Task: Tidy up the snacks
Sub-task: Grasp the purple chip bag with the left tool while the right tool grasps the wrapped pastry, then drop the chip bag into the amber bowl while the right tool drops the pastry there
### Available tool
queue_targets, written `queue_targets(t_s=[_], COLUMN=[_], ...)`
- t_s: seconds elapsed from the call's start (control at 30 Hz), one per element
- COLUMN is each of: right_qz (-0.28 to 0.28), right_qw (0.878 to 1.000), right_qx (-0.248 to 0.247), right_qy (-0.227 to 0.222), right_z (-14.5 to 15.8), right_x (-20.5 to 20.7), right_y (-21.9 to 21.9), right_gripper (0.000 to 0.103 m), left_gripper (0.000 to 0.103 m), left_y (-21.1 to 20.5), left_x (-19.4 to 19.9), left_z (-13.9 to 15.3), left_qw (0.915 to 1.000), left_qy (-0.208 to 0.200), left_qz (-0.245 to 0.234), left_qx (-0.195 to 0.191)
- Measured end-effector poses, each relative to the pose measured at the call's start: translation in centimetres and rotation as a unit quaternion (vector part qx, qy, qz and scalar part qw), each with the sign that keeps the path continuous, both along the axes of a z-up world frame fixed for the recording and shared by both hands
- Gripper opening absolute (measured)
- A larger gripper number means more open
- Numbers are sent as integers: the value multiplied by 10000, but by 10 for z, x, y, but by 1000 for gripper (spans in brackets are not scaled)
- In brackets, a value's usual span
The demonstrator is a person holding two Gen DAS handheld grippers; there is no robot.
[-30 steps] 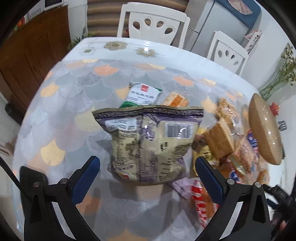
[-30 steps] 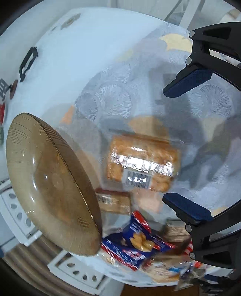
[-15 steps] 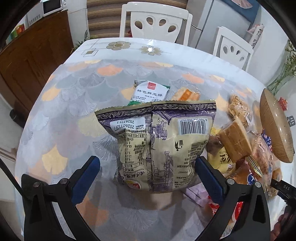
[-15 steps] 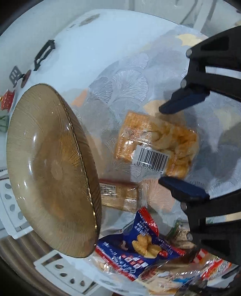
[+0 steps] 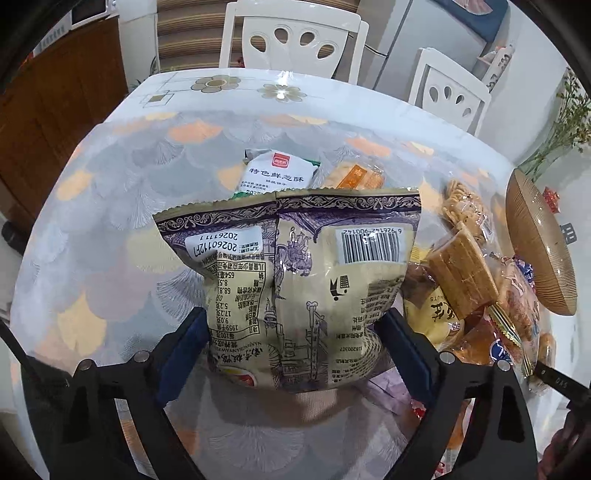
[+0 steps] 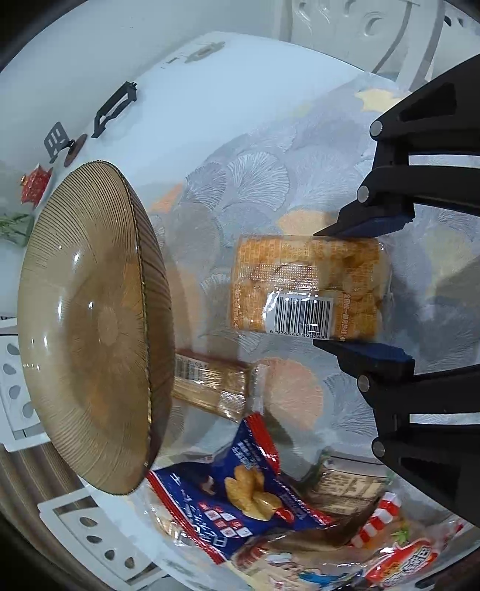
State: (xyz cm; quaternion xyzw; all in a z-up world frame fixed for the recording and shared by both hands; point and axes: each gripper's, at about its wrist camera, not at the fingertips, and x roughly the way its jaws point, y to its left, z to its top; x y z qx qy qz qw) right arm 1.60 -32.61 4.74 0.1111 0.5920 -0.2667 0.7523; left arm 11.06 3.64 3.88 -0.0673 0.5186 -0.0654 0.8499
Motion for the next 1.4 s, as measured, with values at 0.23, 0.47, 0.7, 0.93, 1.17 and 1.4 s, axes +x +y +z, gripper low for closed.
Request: queue_targets(t_s=[0.23, 0.47, 0.7, 0.93, 1.17, 1.4], right_qz=[209, 617, 1253, 1296, 1043, 1232], right_qw=[9998, 9977, 9909, 9886, 9899, 9891], right_qx=[41, 222, 71, 159, 613, 725], right_qy=[-42, -161, -494, -754, -734, -356], right_z=[7, 33, 76, 109, 117, 96], right_x=[-10, -21, -24, -4, 18, 44], right_y=[23, 48, 53, 13, -50, -91], right_gripper=[46, 46, 45, 46, 45, 45], left_gripper=[71, 70, 70, 70, 70, 70], left_y=[-2, 2, -28, -102, -193, -265], left_x=[-10, -26, -33, -24, -3, 20], left_z=[14, 40, 80, 120, 131, 106], left_qw=[9999, 9996, 9980, 9934, 9883, 9851], left_qy=[-108, -194, -419, -605, -255, 59], left_qz=[-72, -69, -281, -774, -1377, -1666], left_qx=[4, -202, -383, -590, -600, -433])
